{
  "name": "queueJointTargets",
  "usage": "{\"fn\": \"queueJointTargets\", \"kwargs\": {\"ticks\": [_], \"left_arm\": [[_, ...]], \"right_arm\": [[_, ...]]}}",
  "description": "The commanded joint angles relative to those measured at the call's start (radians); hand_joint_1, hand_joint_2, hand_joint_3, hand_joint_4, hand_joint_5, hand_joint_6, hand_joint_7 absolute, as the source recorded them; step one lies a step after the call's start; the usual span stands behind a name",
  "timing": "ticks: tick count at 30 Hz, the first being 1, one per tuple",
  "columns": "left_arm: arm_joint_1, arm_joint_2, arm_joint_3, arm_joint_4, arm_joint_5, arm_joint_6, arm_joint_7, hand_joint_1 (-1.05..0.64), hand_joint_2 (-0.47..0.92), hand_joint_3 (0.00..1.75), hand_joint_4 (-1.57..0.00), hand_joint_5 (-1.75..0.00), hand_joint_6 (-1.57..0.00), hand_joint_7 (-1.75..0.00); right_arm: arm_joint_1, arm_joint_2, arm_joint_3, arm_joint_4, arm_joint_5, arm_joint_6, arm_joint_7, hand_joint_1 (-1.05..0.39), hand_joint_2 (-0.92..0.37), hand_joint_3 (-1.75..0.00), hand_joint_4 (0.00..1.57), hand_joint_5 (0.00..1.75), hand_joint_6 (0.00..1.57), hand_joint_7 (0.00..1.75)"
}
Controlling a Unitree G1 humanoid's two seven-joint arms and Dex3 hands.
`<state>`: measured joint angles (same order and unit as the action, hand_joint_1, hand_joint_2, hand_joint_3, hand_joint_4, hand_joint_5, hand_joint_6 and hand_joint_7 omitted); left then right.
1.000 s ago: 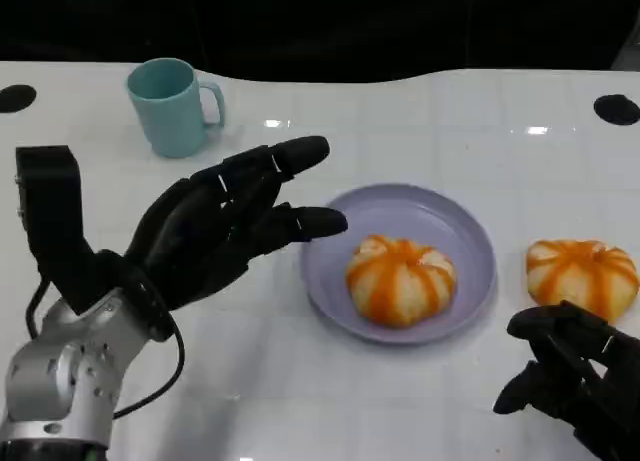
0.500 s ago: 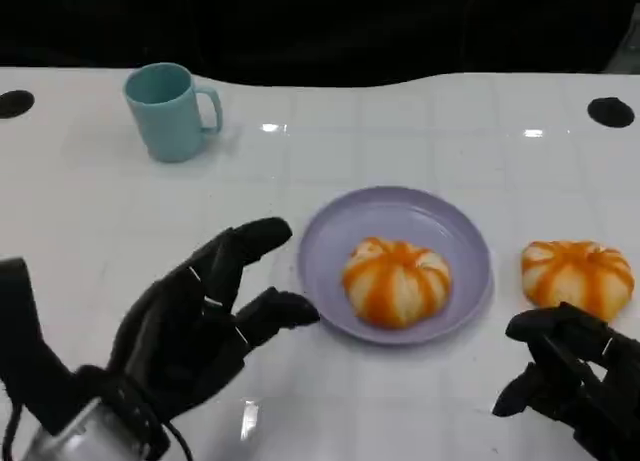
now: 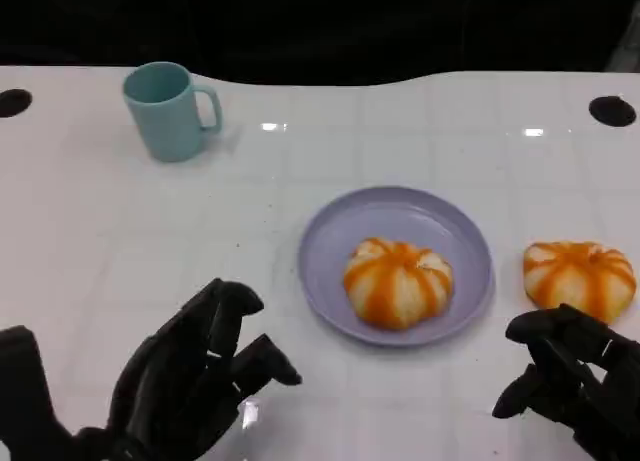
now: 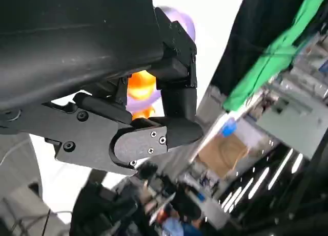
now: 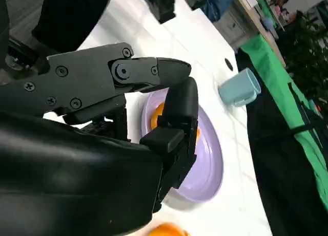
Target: Grasp the bread from the table and place it into the plate.
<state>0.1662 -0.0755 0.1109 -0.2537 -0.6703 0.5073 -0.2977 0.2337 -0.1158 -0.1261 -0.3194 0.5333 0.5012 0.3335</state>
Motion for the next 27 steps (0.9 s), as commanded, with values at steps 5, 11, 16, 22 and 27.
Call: {"fn": "queueJointTargets", "kwargs": {"ticks": [5,11,16,22,27], "left_arm": [[0.006,0.004,-0.008,0.053,0.038,-0.081,-0.010,-0.54,0.92,0.45,-0.71,-1.75,-0.48,-1.75],[0.003,0.006,-0.019,0.075,0.066,-0.118,-0.011,-0.55,0.92,0.45,-0.71,-1.75,-0.48,-1.75],[-0.004,0.008,-0.021,0.099,0.077,-0.144,-0.029,-0.55,0.92,0.47,-0.70,-1.75,-0.46,-1.75],[-0.014,0.008,-0.020,0.109,0.067,-0.137,-0.026,-0.55,0.92,0.47,-0.69,-1.75,-0.46,-1.75],[-0.015,0.009,-0.020,0.110,0.066,-0.138,-0.026,-0.55,0.92,0.46,-0.69,-1.75,-0.46,-1.75]], "right_arm": [[0.010,-0.018,-0.012,-0.022,0.006,-0.004,0.002,-0.46,-0.92,-0.32,0.58,1.46,0.50,1.16],[0.010,-0.021,-0.014,-0.019,0.003,-0.010,0.004,-0.46,-0.92,-0.33,0.57,1.46,0.50,1.16],[0.009,-0.020,-0.016,-0.014,-0.003,-0.015,0.002,-0.46,-0.92,-0.33,0.58,1.46,0.51,1.15],[0.003,-0.021,-0.022,-0.010,0.007,-0.003,0.001,-0.46,-0.92,-0.32,0.58,1.45,0.51,1.14],[0.003,-0.021,-0.022,-0.010,0.007,-0.002,0.002,-0.46,-0.92,-0.31,0.58,1.44,0.50,1.14]]}}
